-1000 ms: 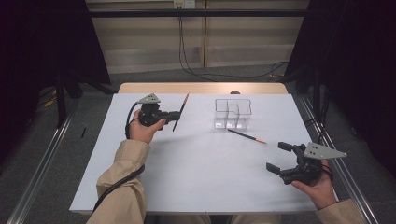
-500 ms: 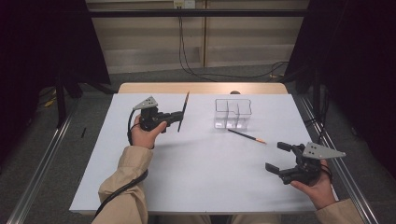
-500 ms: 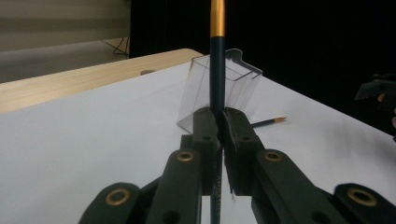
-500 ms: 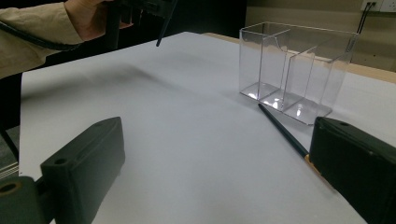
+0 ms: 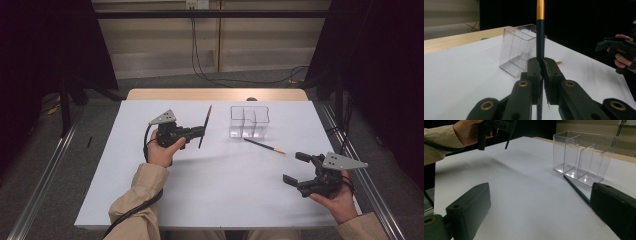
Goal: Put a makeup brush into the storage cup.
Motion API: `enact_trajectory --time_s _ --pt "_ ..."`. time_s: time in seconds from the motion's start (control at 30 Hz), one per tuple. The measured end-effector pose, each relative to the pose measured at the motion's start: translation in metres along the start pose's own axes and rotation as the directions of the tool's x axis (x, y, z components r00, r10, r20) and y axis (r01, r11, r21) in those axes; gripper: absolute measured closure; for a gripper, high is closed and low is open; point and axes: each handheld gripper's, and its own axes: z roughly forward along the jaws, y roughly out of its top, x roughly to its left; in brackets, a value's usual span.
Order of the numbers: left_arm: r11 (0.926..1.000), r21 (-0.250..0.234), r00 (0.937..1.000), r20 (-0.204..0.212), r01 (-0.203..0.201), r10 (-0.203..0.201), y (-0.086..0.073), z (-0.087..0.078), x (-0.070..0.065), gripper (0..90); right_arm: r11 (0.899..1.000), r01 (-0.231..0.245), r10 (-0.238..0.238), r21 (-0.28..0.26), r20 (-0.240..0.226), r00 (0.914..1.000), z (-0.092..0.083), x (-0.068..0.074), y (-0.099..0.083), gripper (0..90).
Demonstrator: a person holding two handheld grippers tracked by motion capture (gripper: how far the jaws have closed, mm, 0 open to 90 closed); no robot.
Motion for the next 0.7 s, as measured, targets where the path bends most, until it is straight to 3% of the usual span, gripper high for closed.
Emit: enact_trajectory --time_s 0.37,0.7 --pt "0.9995 0.023 0.9988 0.045 -0.020 0.019 -0.005 0.009 -0.016 84.2 1.000 0.003 -0.003 0.004 0.000 1.0000 0.003 0.001 0.000 3.0" --pt "0.9993 0.013 0.9952 0.092 -0.035 0.034 -0.005 0.016 -0.030 84.2 1.000 0.000 0.000 0.003 -0.001 1.0000 0.003 0.001 0.000 3.0"
